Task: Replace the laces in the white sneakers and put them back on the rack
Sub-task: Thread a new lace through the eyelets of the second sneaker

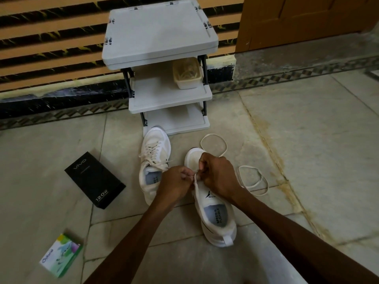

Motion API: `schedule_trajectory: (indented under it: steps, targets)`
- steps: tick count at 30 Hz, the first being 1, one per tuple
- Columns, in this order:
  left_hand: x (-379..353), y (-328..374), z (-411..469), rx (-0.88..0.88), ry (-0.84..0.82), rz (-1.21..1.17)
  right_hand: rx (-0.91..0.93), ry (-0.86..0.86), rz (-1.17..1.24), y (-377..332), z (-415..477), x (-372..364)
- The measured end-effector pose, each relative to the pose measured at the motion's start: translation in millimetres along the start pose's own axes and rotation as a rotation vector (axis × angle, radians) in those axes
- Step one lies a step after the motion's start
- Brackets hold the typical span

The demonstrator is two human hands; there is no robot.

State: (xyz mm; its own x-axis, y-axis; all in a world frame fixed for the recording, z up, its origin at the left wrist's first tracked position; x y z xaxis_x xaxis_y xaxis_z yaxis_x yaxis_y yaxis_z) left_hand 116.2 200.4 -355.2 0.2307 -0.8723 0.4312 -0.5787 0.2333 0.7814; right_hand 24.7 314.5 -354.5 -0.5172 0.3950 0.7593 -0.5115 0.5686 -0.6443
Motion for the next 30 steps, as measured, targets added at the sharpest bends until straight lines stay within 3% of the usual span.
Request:
schedule_trajectory:
  steps: [3,6,10,13,16,17,20,21,22,24,26,27,28,30]
  targets:
    - [1.1,5.7,-1.3,-0.134,0.107,0.297,-0.059,0.018,-0.048,-0.8,-4.8,5.1]
    - [0.5,11.8,-3.3,-0.181,0.157,0.383,-0.129,0.057,0.064,-0.4,-10.7,12.0]
    - [-1.3,11.1,-7.3,-0.174,0.166,0.442,-0.216,-0.126,0.224,-3.9,-21.6,10.2]
    - [-0.5,19.4,-3.6,-0.204,0.148,0.584,-0.247,-0.2,0.187,-2.1,-26.1,10.5]
    - [22.3,30.7,6.4,-0.328,0.443,1.005,-0.276,-0.218,0.176,0.0,-26.7,10.5]
    - [36.7,34.5,9.3,-0.363,0.524,0.971,-0.28,-0.213,0.176,-0.2,-26.3,10.6]
    - [88.8,46.5,15.5,-0.35,0.704,0.384,-0.285,-0.198,0.203,-2.2,-28.4,9.5]
    - [99.0,51.3,18.2,-0.291,0.69,0.125,-0.285,-0.188,0.207,-2.9,-29.5,9.6]
    - [101.7,52.5,21.0,-0.221,0.574,-0.159,-0.286,-0.18,0.202,-3.0,-30.5,9.2]
    - [82.0,65.7,12.4,-0.158,0.18,-0.697,-0.286,-0.168,0.201,-3.6,-31.1,9.0]
    - [54.3,69.7,0.2,-0.13,-0.04,-0.905,-0.291,-0.168,0.214,-3.3,-30.9,8.9]
    - [45.1,67.7,-3.4,-0.105,-0.056,-0.773,-0.294,-0.165,0.224,-3.1,-30.9,8.9]
    - [40.2,64.5,-3.7,-0.099,-0.033,-0.447,-0.296,-0.16,0.233,-2.9,-30.5,8.6]
    - [29.9,54.0,-1.8,-0.113,-0.035,0.47,-0.297,-0.154,0.235,-2.5,-30.4,7.6]
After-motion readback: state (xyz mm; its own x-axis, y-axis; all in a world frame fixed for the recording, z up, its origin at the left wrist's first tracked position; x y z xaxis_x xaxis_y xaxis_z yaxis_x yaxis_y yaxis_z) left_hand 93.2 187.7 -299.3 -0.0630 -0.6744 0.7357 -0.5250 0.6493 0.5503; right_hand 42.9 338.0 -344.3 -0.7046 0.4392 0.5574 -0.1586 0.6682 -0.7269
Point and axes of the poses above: each hand's wrist, its own z-axis towards the middle knuckle, its own x-axis out of the back of the hand, y = z × x, the point moved 2 cm from there along z, towards the middle knuckle, and after that the axes turned 8 degrees about -y, right-handed, at the moved point
